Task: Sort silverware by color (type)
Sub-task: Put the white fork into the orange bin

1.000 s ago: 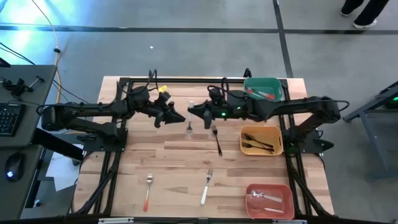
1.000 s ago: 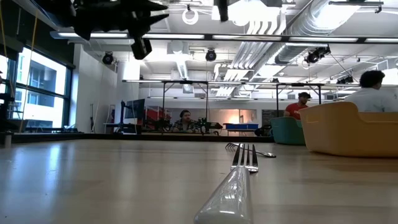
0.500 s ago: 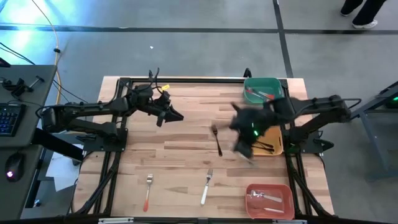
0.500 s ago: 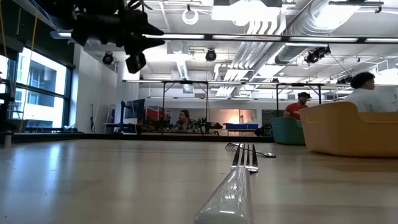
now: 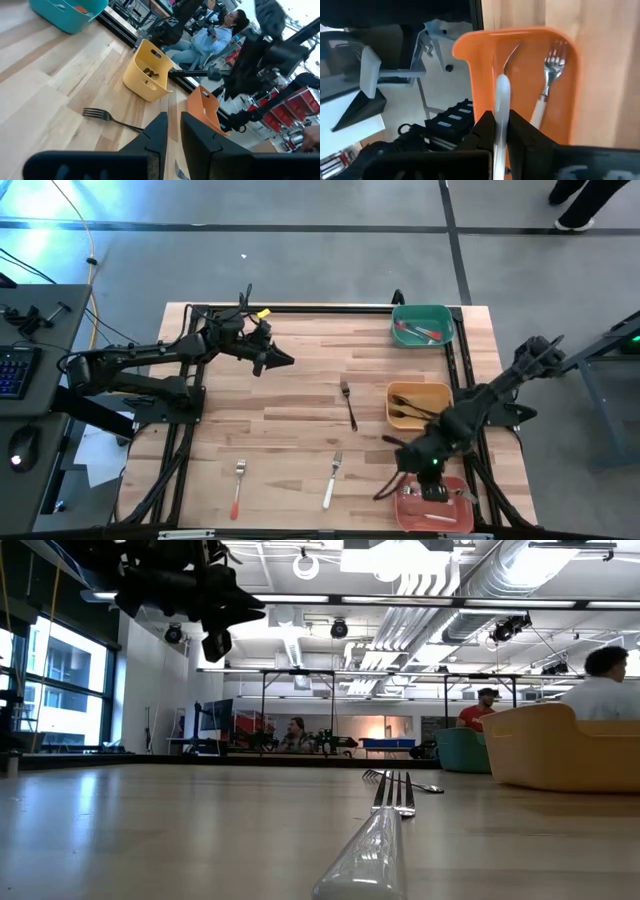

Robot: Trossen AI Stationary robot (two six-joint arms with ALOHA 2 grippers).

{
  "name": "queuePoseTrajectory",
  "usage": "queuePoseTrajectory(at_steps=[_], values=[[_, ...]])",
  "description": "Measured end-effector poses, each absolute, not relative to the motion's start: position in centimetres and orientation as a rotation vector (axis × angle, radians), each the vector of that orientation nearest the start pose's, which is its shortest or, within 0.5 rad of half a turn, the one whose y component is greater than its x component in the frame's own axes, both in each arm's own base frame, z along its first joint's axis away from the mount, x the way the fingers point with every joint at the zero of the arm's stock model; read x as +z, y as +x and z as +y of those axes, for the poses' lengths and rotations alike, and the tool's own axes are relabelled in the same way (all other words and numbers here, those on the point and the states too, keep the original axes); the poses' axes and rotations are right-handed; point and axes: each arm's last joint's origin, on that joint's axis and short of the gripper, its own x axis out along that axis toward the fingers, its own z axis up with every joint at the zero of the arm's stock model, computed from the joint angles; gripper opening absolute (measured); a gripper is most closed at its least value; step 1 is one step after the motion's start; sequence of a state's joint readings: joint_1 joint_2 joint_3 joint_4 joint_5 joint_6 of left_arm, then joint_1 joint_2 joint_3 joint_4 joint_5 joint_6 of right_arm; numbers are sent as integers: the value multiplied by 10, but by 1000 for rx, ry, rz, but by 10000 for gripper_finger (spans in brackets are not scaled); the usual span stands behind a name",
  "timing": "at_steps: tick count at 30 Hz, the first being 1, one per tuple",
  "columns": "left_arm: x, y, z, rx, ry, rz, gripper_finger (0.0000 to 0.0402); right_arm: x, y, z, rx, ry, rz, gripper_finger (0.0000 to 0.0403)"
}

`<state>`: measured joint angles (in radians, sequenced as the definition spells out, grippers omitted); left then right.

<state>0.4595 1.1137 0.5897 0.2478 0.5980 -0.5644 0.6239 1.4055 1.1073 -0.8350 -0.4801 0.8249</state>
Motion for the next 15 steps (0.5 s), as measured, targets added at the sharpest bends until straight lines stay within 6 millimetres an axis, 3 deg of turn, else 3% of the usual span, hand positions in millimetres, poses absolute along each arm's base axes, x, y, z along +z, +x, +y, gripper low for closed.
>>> queuePoseTrajectory(at_steps=[6,15], values=[[244,216,92,-54,-713,271,34,226,202,178,456,605,1459,0],[238,214,92,-2,-742,324,22,198,201,179,475,544,1390,1]])
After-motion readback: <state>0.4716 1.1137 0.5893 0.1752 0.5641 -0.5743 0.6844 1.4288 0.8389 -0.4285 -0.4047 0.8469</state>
